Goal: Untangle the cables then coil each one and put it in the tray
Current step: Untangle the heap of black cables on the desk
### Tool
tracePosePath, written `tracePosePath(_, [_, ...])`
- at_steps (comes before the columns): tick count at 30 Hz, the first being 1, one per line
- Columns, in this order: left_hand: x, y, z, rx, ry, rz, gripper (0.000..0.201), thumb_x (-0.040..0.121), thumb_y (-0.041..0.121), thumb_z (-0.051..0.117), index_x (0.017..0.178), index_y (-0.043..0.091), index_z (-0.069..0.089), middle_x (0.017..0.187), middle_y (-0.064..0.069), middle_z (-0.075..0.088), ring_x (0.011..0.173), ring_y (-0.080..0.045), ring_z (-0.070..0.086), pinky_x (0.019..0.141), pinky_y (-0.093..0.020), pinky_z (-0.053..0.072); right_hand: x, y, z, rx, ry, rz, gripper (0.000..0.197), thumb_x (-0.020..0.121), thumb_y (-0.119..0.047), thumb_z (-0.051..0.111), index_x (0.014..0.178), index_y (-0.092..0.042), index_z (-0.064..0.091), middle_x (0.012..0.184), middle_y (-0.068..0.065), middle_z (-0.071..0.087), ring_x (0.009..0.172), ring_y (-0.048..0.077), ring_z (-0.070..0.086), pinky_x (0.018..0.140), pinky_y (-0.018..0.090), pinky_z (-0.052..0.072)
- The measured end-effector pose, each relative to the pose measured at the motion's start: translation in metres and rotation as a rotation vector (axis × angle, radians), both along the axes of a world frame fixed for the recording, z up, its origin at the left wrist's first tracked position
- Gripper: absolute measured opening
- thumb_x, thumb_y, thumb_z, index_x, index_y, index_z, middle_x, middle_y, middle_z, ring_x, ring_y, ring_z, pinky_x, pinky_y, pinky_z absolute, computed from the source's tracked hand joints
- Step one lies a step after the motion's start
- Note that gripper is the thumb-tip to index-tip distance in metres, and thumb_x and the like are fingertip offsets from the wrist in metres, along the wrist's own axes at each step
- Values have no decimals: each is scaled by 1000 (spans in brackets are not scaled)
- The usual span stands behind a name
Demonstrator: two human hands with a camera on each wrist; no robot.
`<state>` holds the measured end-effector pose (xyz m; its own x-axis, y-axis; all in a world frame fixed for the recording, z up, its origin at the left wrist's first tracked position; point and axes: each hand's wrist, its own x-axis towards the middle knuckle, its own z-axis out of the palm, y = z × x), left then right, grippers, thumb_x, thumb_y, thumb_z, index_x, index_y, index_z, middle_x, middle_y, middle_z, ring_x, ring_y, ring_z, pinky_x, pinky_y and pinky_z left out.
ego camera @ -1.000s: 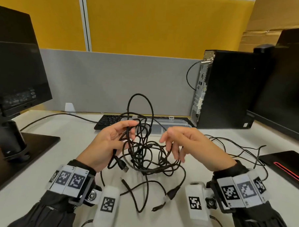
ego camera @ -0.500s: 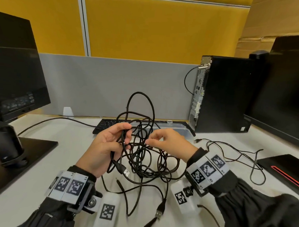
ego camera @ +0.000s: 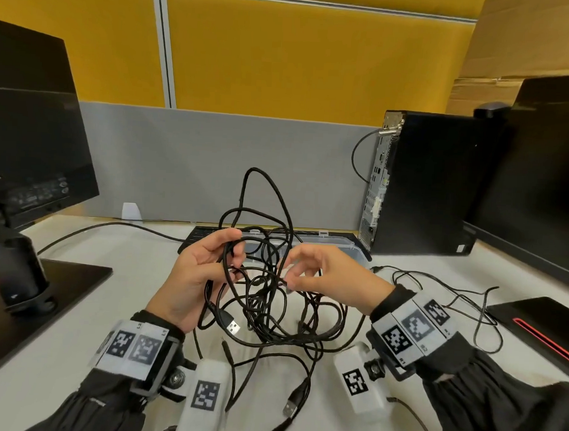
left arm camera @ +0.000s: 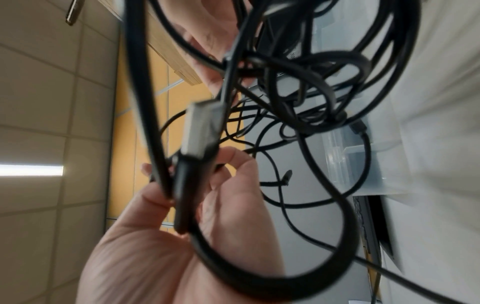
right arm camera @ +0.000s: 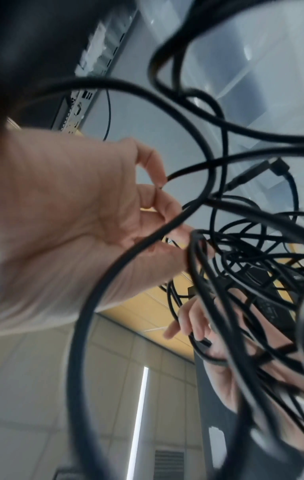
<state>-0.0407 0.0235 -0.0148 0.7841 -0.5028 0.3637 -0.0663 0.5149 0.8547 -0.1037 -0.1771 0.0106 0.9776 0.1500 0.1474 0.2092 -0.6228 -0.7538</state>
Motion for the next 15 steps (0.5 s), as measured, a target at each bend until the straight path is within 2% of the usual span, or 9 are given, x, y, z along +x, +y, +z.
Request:
tracePosePath(1, [0, -1, 0, 11, 17, 25, 49, 68, -22, 44, 88, 17, 67, 68, 2, 59, 61, -8, 55, 59, -19, 51, 0, -2, 1, -34, 8, -7, 14, 88, -13, 63, 94, -25, 58, 85, -1, 68, 64, 7, 45, 63, 14, 38])
tracePosePath(3, [1, -2, 2, 1, 56, 44, 51, 75, -25, 33, 94, 13, 61, 68, 2, 58, 59, -7, 54, 56, -19, 50, -2, -7, 4, -105, 63, 12, 15, 90, -15, 59, 102, -24, 60, 81, -8, 64, 69, 8, 48, 67, 16, 38])
tracePosePath(5, [3, -1, 2, -22, 108, 60, 53, 75, -26, 30, 94, 14, 60, 69, 2, 57, 58, -7, 53, 55, -19, 48, -3, -8, 4, -200, 137, 47, 20, 93, -19, 56, 112, -23, 60, 77, -14, 59, 66, -3, 51, 67, 11, 38])
tracePosePath(7, [4, 0, 1, -16, 123, 62, 59, 72, -27, 29, 89, 17, 65, 70, 1, 55, 59, -8, 52, 56, -20, 47, -1, -2, -2, -332, 145, 21, 24, 93, -26, 55, 117, -24, 59, 74, -17, 54, 65, -5, 49, 62, 13, 35])
tracePosePath(8, [4, 0, 1, -3, 116, 55, 63, 71, -27, 29, 84, 19, 69, 71, 1, 55, 60, -8, 52, 56, -20, 47, 1, 2, -6, -369, 133, -1, 24, 92, -30, 57, 115, -25, 60, 73, -16, 52, 64, -3, 46, 61, 14, 33])
tracePosePath(10, [2, -2, -1, 18, 102, 39, 66, 69, -27, 29, 79, 22, 73, 70, 0, 56, 59, -8, 53, 55, -20, 48, 5, 10, -14, -347, 109, -26, 15, 89, -32, 60, 101, -24, 64, 68, -12, 49, 62, 1, 43, 59, 15, 33])
tracePosePath(13, [3, 0, 2, -24, 149, 45, 60, 71, -27, 29, 89, 15, 67, 70, 0, 55, 57, -9, 52, 52, -20, 48, 5, 9, -16, -257, 37, -46, 10, 91, -31, 59, 85, -22, 60, 71, -13, 49, 62, -1, 43, 61, 14, 33])
tracePosePath(15, [5, 2, 5, -62, 195, 67, 57, 72, -28, 27, 96, 11, 61, 71, -1, 54, 57, -9, 50, 49, -20, 47, 3, 2, -13, -73, -5, -115, 14, 92, -28, 57, 80, -20, 56, 78, -11, 52, 67, -1, 44, 68, 16, 36])
